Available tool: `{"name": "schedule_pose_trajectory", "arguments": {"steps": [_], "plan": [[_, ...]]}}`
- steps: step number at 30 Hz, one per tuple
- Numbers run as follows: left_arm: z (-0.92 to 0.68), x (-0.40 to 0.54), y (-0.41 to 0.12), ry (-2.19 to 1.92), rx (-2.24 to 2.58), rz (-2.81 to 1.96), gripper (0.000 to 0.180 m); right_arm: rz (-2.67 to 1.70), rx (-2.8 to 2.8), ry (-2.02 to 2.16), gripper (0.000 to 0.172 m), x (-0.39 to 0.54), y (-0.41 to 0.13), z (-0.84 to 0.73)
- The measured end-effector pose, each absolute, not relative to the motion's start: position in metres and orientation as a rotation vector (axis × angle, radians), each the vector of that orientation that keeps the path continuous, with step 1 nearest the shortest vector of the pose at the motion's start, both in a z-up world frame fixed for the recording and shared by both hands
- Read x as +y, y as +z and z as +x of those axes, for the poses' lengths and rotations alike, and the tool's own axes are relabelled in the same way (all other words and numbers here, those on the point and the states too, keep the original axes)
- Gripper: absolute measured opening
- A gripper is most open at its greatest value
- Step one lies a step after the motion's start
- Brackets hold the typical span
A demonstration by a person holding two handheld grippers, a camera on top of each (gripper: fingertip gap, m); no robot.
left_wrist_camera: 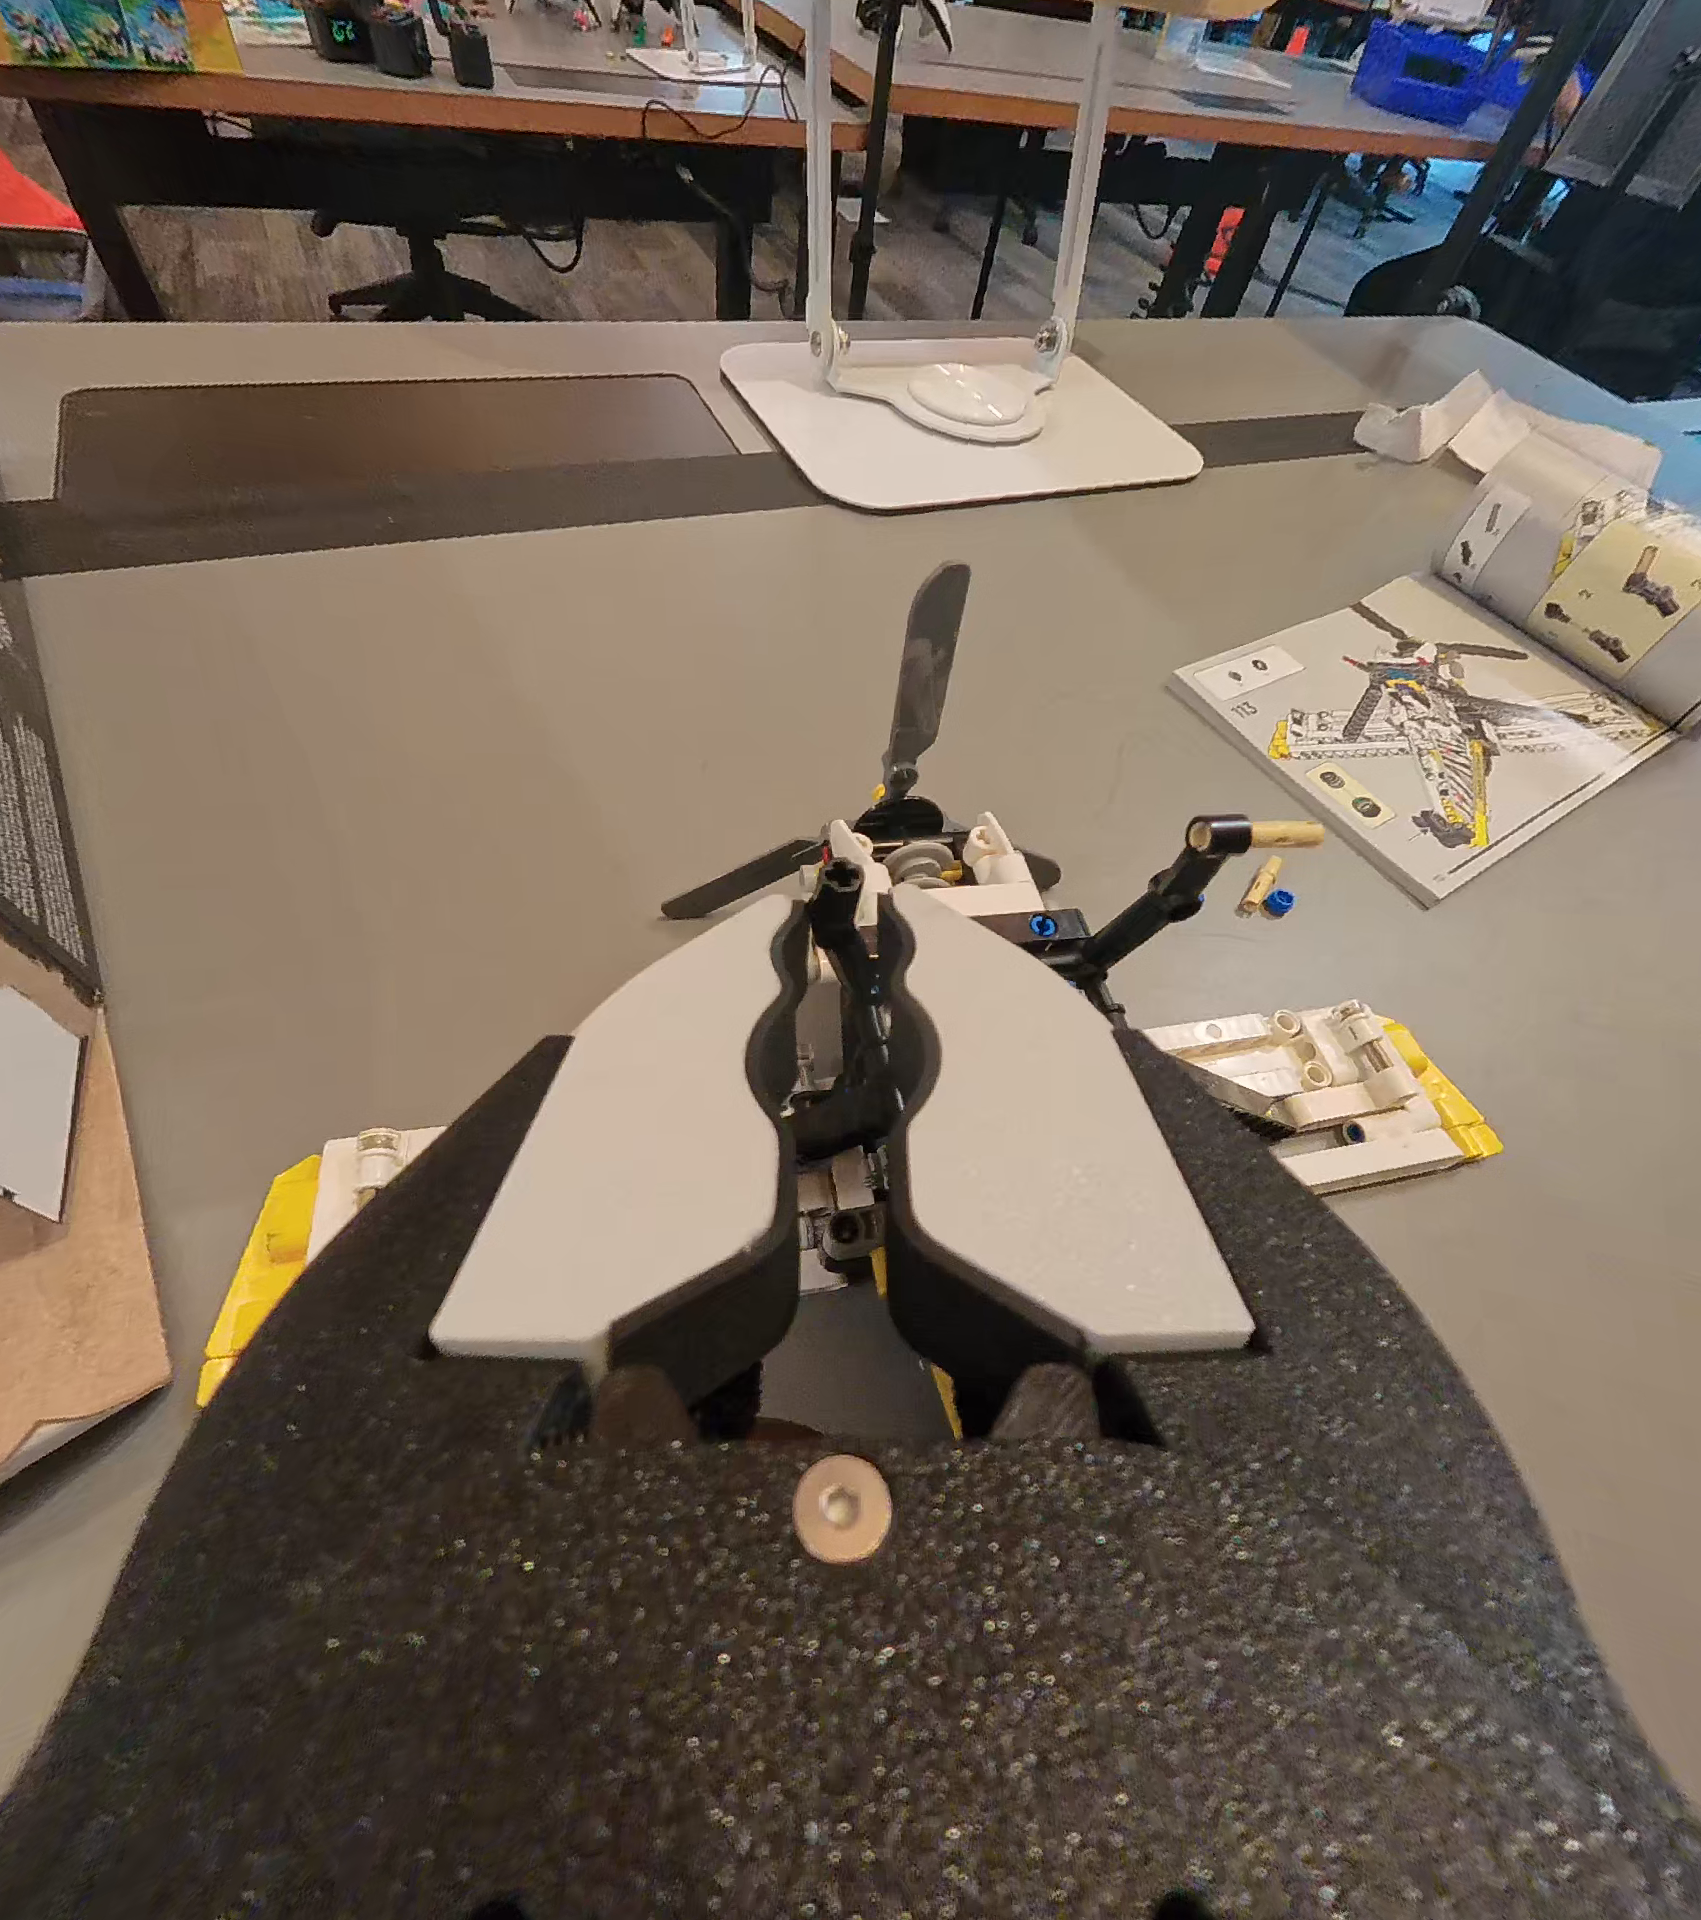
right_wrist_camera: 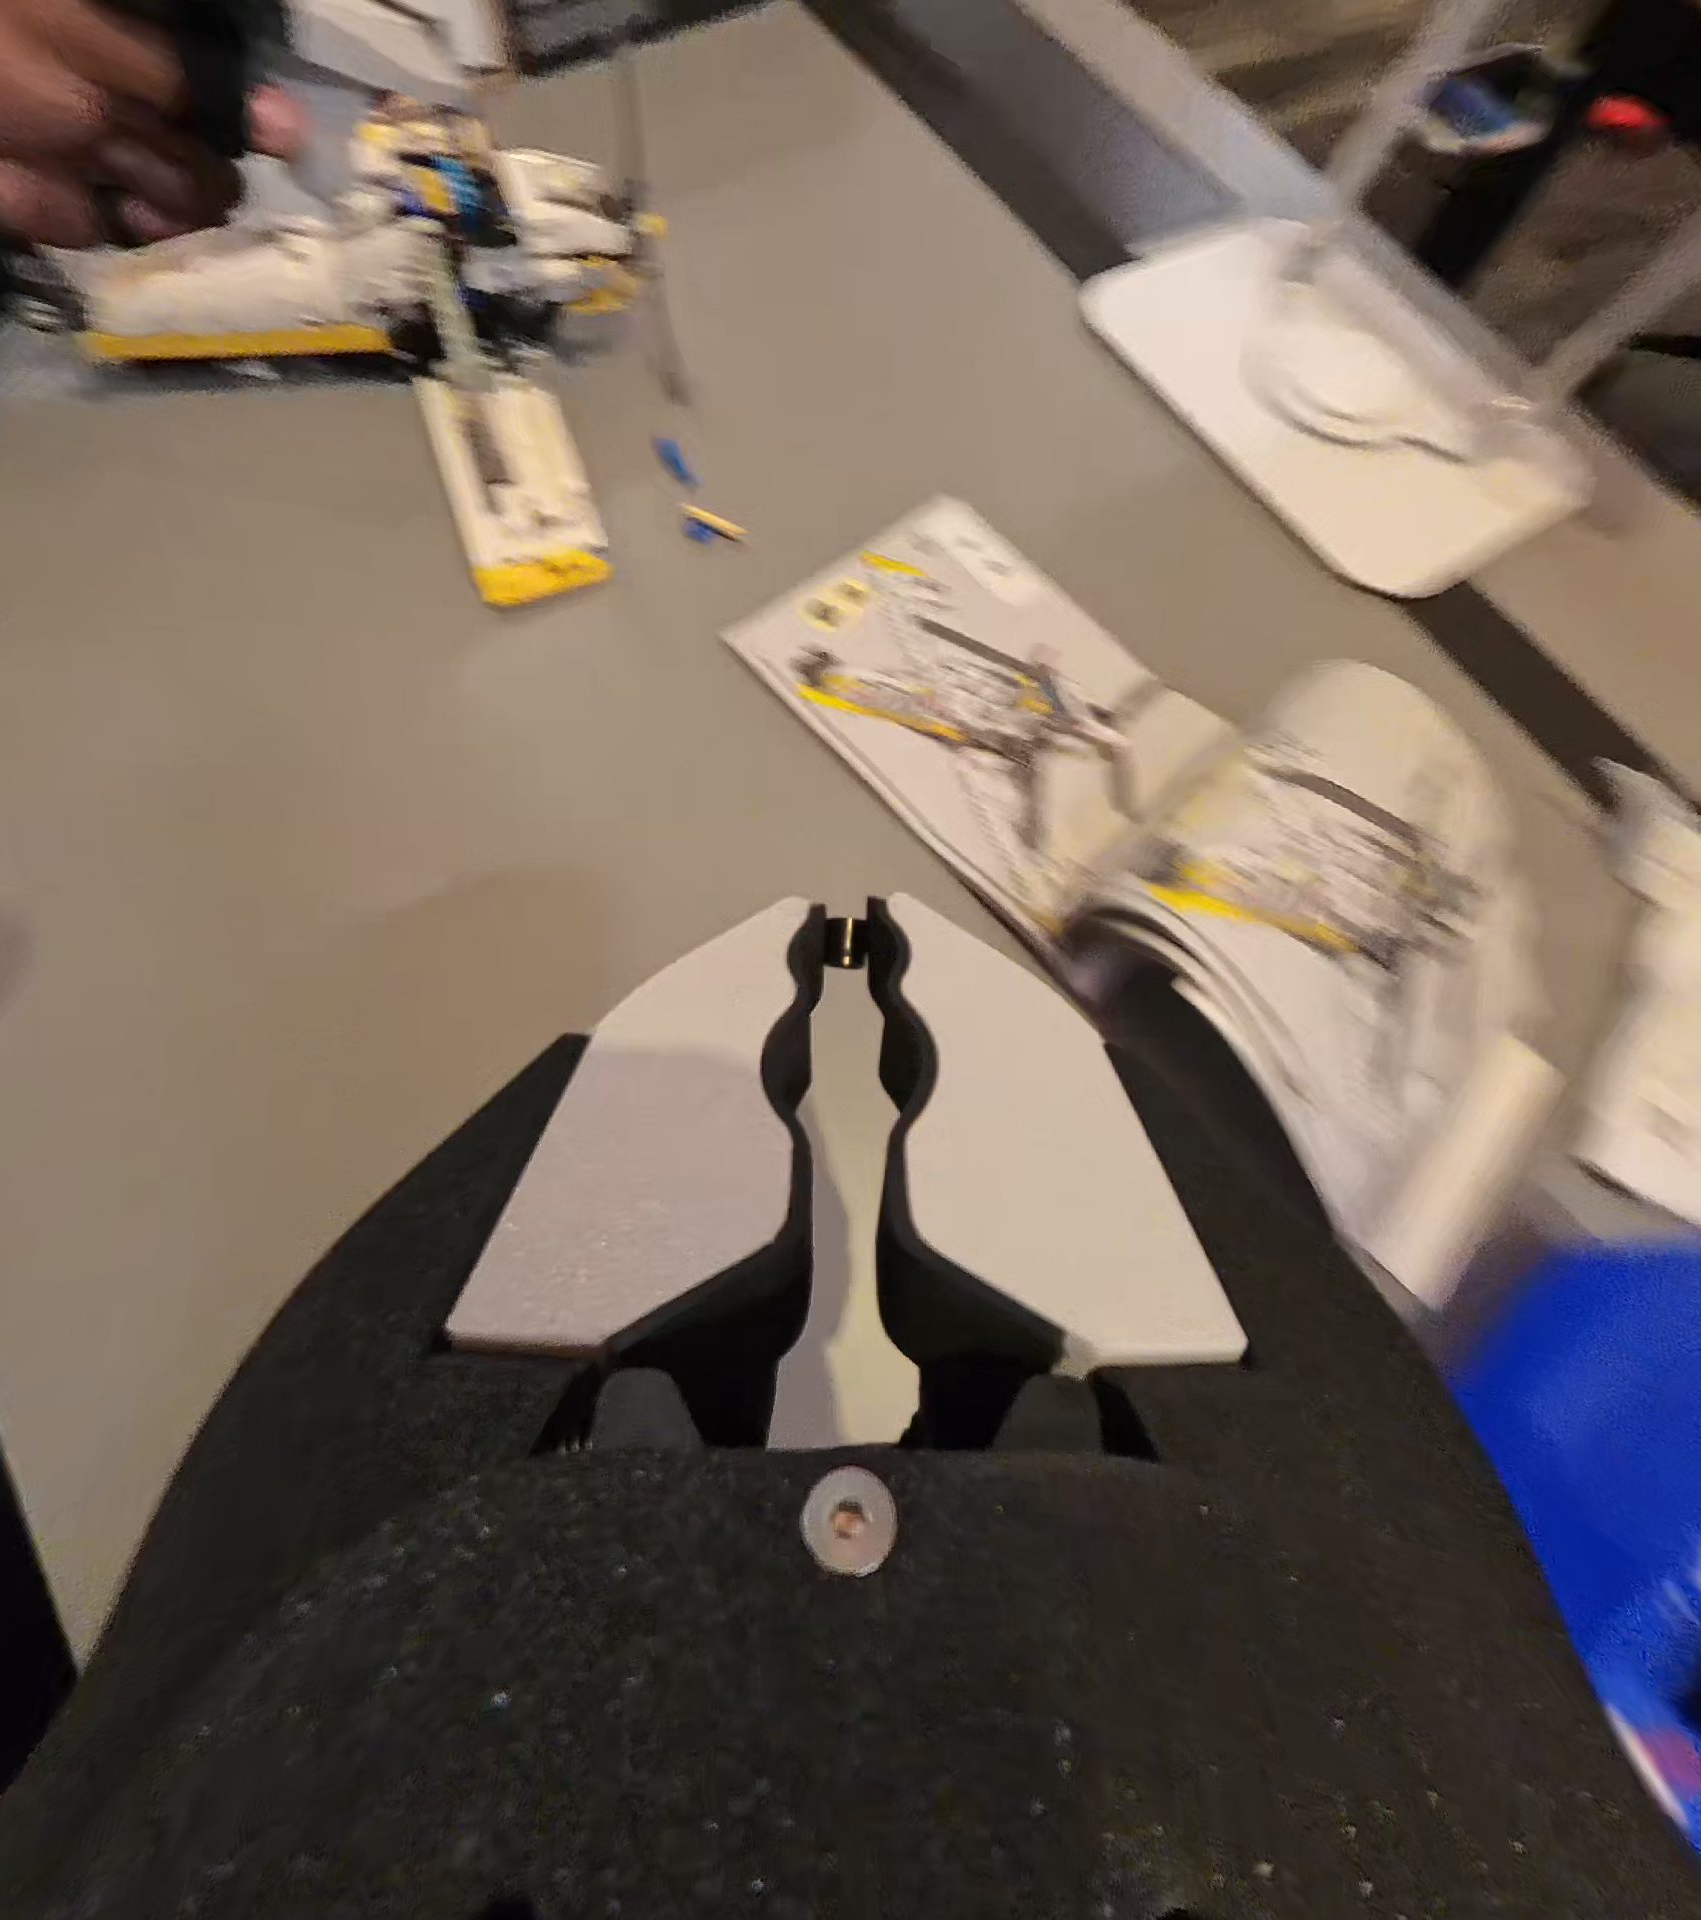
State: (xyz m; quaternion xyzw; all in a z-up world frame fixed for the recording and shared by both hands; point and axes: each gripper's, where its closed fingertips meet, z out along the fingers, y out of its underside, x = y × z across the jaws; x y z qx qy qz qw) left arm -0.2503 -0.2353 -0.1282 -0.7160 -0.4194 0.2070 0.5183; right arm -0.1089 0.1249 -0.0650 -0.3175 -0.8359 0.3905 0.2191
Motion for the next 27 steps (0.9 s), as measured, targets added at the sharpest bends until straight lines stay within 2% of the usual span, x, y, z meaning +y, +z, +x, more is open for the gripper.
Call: {"name": "schedule_pose_trajectory", "arguments": {"steps": [5, 10, 17, 27], "plan": [[-0.25, -0.235, -0.128, 0.525, -0.976, -1.76, 0.014, -1.035, -2.143, 0.887, 0.007, 0.252, -0.028, -0.105], [-0.252, -0.235, -0.128, 0.532, -0.971, -1.765, 0.013, -1.18, -2.149, 0.798, 0.008, 0.321, -0.056, -0.103], [-0.253, -0.236, -0.128, 0.55, -0.962, -1.77, 0.013, -1.296, -2.197, 0.779, 0.008, 0.358, -0.101, -0.104], [-0.253, -0.235, -0.127, 0.545, -0.944, -1.765, 0.013, -1.382, -2.276, 0.731, 0.008, 0.366, -0.135, -0.098]]}}
